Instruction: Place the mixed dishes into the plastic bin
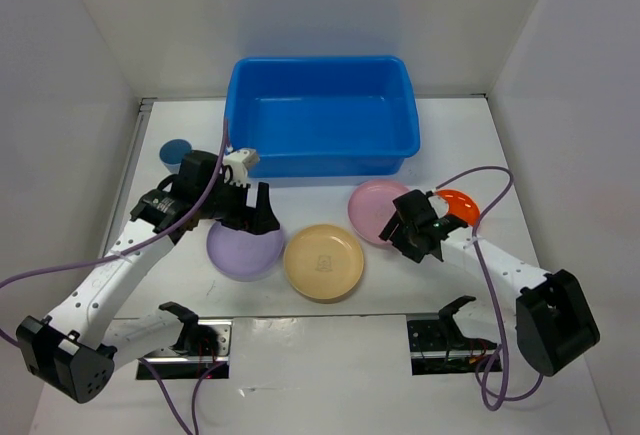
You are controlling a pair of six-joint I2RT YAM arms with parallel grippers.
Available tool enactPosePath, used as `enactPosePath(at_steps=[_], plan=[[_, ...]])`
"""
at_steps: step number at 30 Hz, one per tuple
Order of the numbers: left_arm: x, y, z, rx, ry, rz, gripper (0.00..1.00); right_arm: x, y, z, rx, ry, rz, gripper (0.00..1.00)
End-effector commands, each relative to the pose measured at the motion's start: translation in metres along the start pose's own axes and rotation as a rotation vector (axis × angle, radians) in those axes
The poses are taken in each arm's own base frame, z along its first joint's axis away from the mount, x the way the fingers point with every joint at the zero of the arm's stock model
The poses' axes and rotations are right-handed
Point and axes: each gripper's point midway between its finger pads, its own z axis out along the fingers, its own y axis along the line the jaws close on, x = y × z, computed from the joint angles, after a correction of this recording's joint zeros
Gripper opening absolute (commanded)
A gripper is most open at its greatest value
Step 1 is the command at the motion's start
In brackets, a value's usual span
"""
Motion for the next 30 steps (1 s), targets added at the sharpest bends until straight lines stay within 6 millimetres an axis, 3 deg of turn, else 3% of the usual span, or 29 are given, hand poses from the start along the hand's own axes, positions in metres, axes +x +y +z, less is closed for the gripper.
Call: enactPosePath(at_steps=[1, 11, 19, 26, 30], plan=[[-0.01, -0.007, -0.001, 0.034, -0.043, 0.006, 1.0, -0.014, 0.008, 0.008, -0.006, -0.06, 0.028, 0.72], [-0.009, -0.013, 0.002, 0.078, -0.042, -0.006, 1.0, -0.02, 0.004, 0.026, 0.065, -0.096, 0.085, 0.64], [-0.006, -0.008, 0.005, 0.056, -0.031, -0.014, 1.0, -0.023, 0.005, 0.034, 0.1, -0.101, 0.086, 0.32], [-0.006, -0.007, 0.007, 0.054, -0.023, -0.018, 1.0, -0.036, 0.006, 0.004, 0.048, -0.16, 0.134, 0.04], [-0.006, -0.007, 0.007, 0.054, -0.023, -0.018, 1.0, -0.048, 0.014, -0.018, -0.008, -0.193, 0.17, 0.0]])
